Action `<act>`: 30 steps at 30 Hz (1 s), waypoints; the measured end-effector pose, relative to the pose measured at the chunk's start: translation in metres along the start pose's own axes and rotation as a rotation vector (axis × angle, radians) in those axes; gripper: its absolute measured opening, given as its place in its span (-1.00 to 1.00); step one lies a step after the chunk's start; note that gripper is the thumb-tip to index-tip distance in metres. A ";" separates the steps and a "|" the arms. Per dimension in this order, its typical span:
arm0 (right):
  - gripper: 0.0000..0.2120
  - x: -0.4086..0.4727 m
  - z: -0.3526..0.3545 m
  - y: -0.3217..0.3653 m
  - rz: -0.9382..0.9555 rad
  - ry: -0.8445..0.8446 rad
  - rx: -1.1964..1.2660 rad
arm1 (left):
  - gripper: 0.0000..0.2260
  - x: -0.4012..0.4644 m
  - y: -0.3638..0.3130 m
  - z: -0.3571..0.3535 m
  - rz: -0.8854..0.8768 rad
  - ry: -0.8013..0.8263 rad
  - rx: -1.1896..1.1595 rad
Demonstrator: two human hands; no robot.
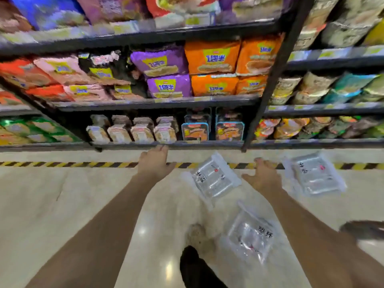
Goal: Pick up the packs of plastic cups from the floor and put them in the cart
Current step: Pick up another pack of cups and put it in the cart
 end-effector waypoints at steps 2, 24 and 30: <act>-0.40 0.037 -0.031 0.002 -0.082 0.015 0.112 | -0.50 0.065 0.000 -0.017 -0.072 0.028 0.029; -0.18 0.415 -0.455 -0.136 -0.794 -0.181 1.230 | -0.25 0.606 -0.105 -0.432 -0.357 0.477 -0.121; -0.32 0.418 -0.465 -0.131 -0.772 -0.210 1.374 | -0.32 0.601 -0.104 -0.431 -0.352 0.468 -0.299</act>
Point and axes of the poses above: each hand's wrist, its own x-axis towards the middle knuckle, its own z-axis out of the back of the hand, y = z × x, the point moved 6 cm from there along x, towards the middle knuckle, and after that the axes turned 11 degrees about y, right-handed, at the moved point
